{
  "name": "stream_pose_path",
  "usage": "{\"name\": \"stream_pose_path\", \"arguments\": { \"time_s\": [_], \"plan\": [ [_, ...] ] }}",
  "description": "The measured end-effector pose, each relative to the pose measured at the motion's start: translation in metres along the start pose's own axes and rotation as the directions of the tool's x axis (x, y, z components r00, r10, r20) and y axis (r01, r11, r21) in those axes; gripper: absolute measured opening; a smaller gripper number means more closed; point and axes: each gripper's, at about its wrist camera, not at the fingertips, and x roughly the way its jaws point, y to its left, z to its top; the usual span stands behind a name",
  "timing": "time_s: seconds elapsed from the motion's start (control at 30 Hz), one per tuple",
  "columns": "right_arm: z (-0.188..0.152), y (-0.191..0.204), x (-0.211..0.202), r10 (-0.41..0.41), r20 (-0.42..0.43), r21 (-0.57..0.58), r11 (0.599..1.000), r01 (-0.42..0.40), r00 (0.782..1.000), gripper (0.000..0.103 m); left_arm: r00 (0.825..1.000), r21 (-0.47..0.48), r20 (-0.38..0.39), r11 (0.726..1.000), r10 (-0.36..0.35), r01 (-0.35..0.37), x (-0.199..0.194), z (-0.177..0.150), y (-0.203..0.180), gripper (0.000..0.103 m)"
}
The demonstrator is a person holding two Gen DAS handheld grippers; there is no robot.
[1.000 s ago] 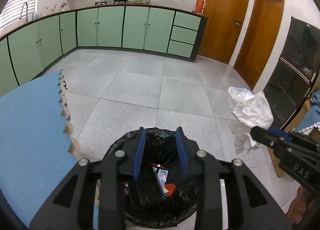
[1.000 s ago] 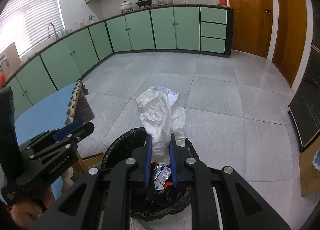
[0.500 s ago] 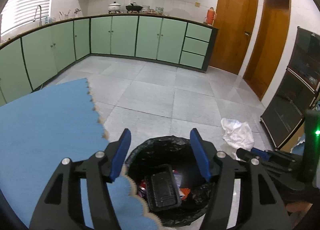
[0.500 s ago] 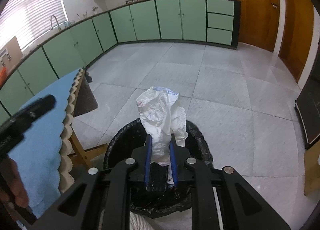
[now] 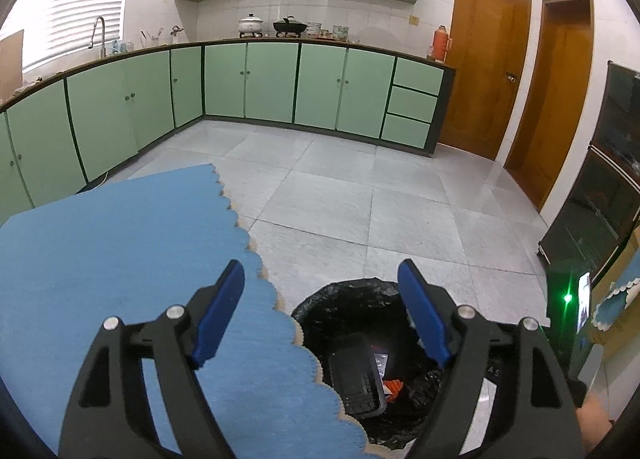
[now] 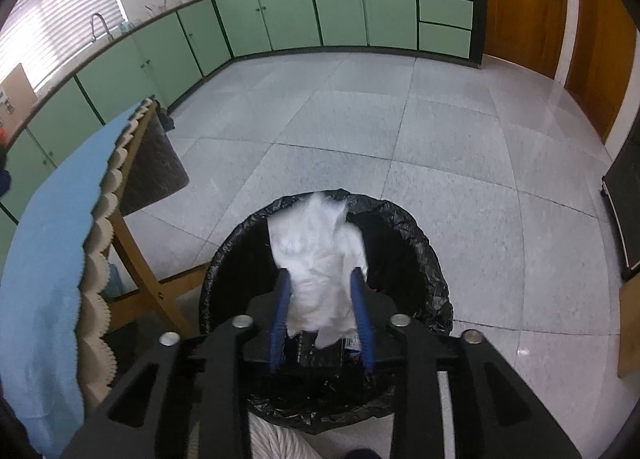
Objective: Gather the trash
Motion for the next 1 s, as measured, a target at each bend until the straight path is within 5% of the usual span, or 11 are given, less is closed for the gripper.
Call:
{"name": "stream_pose_path", "arguments": {
  "time_s": [0.2,0.47,1.0],
  "plan": [
    [-0.001,-0.003,0.006,-0.015,-0.008,0.001,1.0,0.015,1.0,0.054,1.0,0.004,0.005,1.0,0.012,-0.012,-0.003,0.002,-0.002,0.077],
    [0.0,-0.001,-0.026,-0.075,0.054,-0.013,0.997,0.076,0.996,0.095,0.999,0.019,0.008,0.999,0.032,-0.032,-0.018,0.005,-0.005,0.083],
    [-0.006,0.032,-0.133,-0.036,0.16,-0.089,0.995,0.051,0.986,0.097,0.997,0.012,0.067,0.999,0.04,-0.041,-0.095,0.008,0.007,0.092]
  ]
}}
